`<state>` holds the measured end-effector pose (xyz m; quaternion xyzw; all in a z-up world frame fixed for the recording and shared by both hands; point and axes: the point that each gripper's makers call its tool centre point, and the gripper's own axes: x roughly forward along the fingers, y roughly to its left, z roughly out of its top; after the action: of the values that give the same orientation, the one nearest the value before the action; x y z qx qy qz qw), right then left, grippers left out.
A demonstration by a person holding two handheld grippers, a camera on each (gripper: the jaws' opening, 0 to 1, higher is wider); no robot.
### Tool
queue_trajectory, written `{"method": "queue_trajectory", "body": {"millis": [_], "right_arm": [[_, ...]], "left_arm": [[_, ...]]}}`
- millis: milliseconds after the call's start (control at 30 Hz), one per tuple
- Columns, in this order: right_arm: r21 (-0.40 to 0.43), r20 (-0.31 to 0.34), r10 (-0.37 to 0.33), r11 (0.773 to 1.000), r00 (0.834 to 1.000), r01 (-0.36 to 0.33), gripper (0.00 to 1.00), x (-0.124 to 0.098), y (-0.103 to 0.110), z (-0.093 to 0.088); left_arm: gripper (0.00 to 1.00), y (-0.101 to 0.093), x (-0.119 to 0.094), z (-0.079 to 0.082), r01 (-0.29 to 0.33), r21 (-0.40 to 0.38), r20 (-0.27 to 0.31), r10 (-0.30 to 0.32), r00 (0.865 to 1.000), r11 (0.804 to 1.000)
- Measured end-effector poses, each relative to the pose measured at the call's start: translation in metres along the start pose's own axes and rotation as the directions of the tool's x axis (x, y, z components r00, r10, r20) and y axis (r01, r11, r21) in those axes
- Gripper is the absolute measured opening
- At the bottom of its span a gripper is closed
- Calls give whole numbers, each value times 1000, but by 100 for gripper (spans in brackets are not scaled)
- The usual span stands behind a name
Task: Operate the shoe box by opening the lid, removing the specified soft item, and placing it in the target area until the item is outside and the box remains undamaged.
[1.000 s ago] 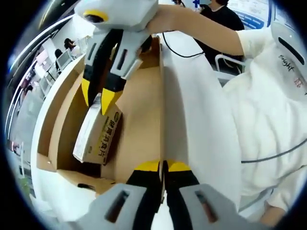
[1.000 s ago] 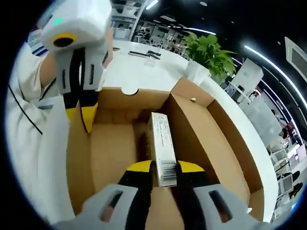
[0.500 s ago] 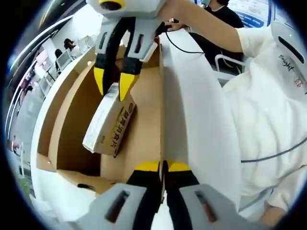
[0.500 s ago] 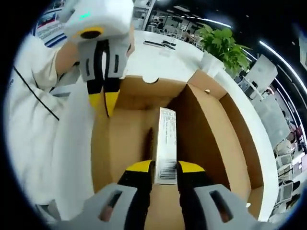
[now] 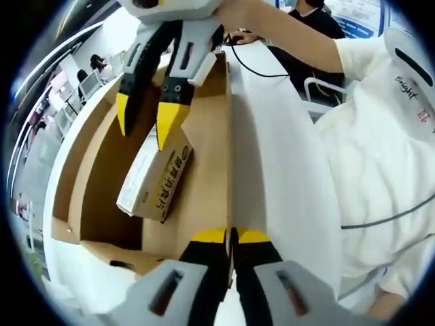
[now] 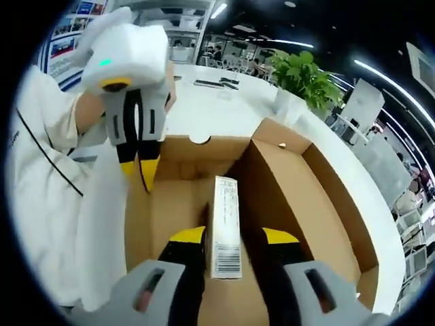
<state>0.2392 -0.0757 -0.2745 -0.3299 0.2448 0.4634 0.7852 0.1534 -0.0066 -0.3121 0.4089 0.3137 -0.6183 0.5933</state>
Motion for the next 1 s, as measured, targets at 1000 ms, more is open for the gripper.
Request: {"method": "queue_trajectory", "body": {"millis": [1000], "right_arm": [[96, -366, 186, 982, 912, -162, 21, 40, 17, -10]], "left_arm": [[1, -6, 0, 1, 2, 0, 3, -2, 1000, 1000]]}}
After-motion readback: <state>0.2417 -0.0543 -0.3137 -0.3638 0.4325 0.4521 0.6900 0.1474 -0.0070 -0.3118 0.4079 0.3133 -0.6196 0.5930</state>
